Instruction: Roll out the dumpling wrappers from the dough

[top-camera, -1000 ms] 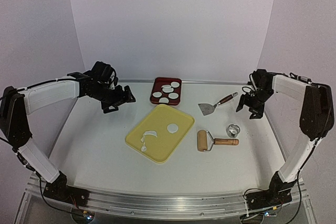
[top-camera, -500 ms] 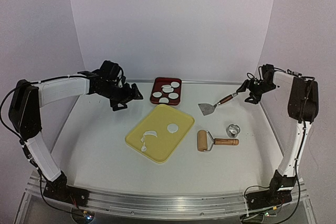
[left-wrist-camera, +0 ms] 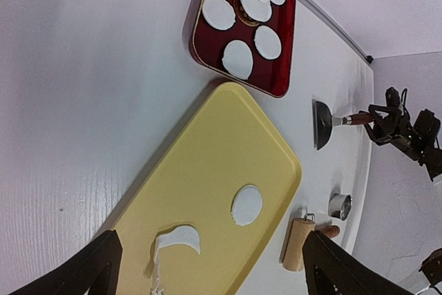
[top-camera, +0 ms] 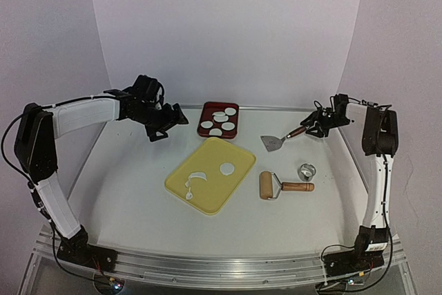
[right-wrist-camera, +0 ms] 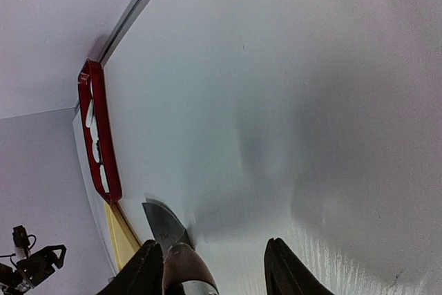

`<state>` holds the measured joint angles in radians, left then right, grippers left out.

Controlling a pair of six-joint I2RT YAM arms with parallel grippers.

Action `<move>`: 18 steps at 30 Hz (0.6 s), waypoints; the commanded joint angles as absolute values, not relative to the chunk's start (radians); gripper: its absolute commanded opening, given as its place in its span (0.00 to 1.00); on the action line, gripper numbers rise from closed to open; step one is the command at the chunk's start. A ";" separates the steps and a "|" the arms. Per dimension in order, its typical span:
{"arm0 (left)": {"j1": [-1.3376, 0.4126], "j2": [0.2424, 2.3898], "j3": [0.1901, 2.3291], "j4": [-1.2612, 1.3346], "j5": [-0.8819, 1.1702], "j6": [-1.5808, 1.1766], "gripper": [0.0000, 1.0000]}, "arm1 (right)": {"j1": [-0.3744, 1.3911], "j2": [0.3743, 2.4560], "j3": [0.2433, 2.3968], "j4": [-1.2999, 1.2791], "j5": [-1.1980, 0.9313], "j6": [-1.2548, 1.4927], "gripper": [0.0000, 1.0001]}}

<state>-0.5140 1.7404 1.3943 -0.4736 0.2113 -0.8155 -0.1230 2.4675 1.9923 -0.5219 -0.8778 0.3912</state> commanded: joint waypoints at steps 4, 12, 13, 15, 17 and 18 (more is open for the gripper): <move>-0.511 1.798 1.479 -0.507 0.176 -0.815 0.92 | -0.121 2.464 1.972 -0.421 -0.995 0.423 0.25; -0.510 1.874 1.508 -0.638 0.125 -0.799 0.92 | -0.121 2.376 1.922 -0.366 -0.976 0.472 0.00; -0.507 1.878 1.494 -0.638 0.137 -0.791 0.91 | -0.121 2.352 1.917 -0.363 -0.969 0.478 0.00; -0.502 1.877 1.457 -0.629 0.165 -0.792 0.89 | -0.121 2.302 1.902 -0.354 -0.950 0.490 0.00; -0.497 1.862 1.415 -0.618 0.177 -0.800 0.87 | -0.118 2.228 1.885 -0.350 -0.924 0.492 0.00; -0.497 1.854 1.400 -0.625 0.170 -0.802 0.87 | -0.113 2.193 1.870 -0.347 -0.905 0.487 0.00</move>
<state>-0.5079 1.8771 1.4467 -0.5947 0.1638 -0.8085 -0.1230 2.4006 1.8887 -0.3944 -0.9520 0.4770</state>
